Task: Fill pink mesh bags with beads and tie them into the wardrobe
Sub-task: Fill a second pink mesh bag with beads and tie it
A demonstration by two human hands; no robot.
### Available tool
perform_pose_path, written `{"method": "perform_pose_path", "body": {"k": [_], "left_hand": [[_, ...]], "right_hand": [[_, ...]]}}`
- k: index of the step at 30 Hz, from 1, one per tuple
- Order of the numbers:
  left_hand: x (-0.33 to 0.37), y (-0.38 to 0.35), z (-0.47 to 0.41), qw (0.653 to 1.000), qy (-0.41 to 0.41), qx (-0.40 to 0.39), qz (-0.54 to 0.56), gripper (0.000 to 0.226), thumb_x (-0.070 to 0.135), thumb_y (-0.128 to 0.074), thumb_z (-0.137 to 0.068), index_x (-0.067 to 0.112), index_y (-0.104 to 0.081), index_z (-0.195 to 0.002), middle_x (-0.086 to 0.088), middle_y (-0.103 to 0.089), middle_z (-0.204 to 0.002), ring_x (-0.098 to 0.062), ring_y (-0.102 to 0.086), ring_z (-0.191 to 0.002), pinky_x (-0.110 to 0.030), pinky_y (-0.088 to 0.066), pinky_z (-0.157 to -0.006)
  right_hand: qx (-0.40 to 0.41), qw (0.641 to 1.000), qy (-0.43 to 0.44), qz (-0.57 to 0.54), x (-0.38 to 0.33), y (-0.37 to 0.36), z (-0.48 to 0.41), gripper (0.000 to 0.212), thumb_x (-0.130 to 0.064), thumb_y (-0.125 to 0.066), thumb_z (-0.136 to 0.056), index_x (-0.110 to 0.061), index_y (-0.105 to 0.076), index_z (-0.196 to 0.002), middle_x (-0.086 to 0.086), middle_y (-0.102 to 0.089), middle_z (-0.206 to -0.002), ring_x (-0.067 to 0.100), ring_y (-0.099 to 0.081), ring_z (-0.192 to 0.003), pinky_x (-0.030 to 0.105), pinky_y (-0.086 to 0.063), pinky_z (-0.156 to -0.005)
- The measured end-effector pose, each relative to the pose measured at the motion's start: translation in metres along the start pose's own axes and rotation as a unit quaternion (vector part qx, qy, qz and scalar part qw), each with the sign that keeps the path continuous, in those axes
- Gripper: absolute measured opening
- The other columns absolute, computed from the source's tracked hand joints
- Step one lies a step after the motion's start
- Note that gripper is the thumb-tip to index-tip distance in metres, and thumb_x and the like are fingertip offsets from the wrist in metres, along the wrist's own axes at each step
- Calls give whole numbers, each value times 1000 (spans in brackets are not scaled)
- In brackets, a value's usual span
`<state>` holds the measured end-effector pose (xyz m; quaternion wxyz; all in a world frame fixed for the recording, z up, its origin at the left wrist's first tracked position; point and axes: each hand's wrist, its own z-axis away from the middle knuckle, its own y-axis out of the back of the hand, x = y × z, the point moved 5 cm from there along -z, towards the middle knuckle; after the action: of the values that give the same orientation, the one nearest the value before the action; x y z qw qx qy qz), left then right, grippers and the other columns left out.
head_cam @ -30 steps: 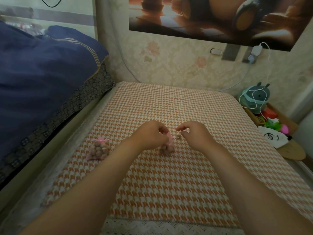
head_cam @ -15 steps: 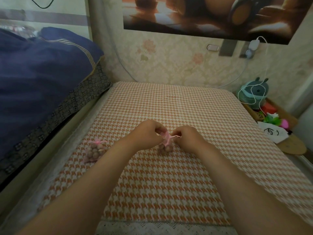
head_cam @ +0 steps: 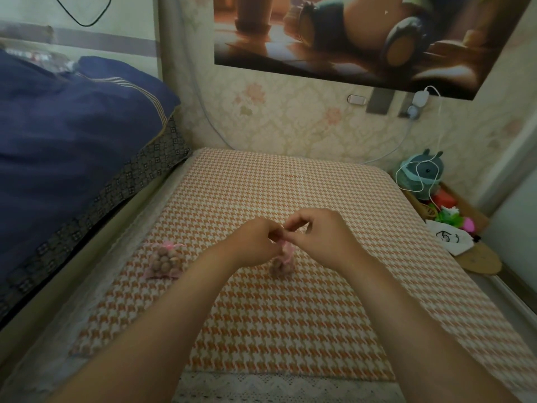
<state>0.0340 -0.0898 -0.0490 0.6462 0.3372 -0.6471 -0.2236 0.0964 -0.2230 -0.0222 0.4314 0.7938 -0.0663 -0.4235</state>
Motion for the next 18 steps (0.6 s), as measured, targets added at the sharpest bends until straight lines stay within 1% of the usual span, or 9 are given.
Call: {"method": "perform_pose_path", "body": {"k": [2, 4, 6, 8, 10, 12, 15, 16, 18], "left_hand": [[0, 1, 0, 1000, -1, -3, 6, 13, 15, -61, -91, 16, -70, -100, 1, -71, -95, -10, -64, -82, -25, -52, -72], [-2, 2, 0, 1000, 1, -9, 11, 17, 14, -59, -91, 15, -71, -102, -2, -73, -97, -17, -67, -87, -37, -56, -81], [-6, 3, -1, 1000, 3, -22, 21, 17, 13, -60, -90, 20, -71, -100, 2, -73, -98, -14, -67, -87, -36, -56, -83], [-8, 3, -1, 999, -1, -37, 38, 17, 13, -62, -90, 24, -71, -99, 5, -72, -98, -6, -65, -82, -28, -54, -80], [-9, 4, -2, 998, -8, -42, 47, 19, 14, -63, -90, 22, -73, -104, 6, -73, -100, 2, -62, -81, -22, -50, -80], [-9, 4, -3, 998, -4, -39, 47, 23, 14, -62, -91, 20, -72, -111, 6, -72, -103, 2, -62, -85, -19, -48, -81], [-11, 4, -4, 997, 14, -37, 60, 28, 13, -61, -90, 19, -70, -115, 5, -72, -107, -8, -65, -97, -26, -52, -89], [-12, 4, -4, 996, 25, -42, 72, 33, 12, -62, -88, 19, -68, -119, 4, -71, -109, -11, -65, -100, -30, -53, -92], [-15, -1, -4, 991, 43, -59, 113, 49, 15, -71, -83, 20, -56, -129, 3, -67, -113, -13, -66, -102, -35, -56, -91]], "right_hand": [[-15, 1000, 0, 16, 1, -6, 3, 11, -36, -81, -83, -32, -78, -93, -21, -73, -89, -18, -57, -69, 16, -43, -68], [-22, 999, 3, 31, 1, -9, 3, 11, -37, -81, -83, -33, -77, -93, -22, -73, -89, -16, -58, -70, 17, -44, -69], [-32, 998, 12, 54, 0, -12, 3, 11, -39, -79, -85, -35, -77, -94, -22, -72, -90, -10, -60, -73, 18, -44, -68], [-45, 995, 27, 88, -2, -16, 2, 9, -39, -77, -86, -35, -77, -95, -19, -72, -93, -4, -62, -81, 25, -49, -72], [-54, 991, 39, 115, -2, -18, 0, 9, -39, -74, -89, -35, -79, -95, -16, -69, -98, 5, -63, -89, 35, -53, -79], [-69, 989, 33, 130, -1, -16, -1, 13, -37, -67, -93, -36, -78, -99, -15, -64, -105, 6, -59, -90, 36, -53, -80], [-117, 985, 19, 127, 7, -13, 0, 23, -32, -62, -91, -39, -75, -108, -16, -55, -115, 0, -50, -79, 29, -47, -74], [-131, 983, 17, 128, 9, -13, 2, 24, -33, -64, -89, -40, -74, -110, -16, -54, -117, 0, -49, -79, 29, -47, -73], [-142, 979, 17, 145, 11, -14, 5, 22, -37, -68, -88, -40, -74, -109, -16, -55, -117, 3, -53, -84, 33, -52, -77]]}}
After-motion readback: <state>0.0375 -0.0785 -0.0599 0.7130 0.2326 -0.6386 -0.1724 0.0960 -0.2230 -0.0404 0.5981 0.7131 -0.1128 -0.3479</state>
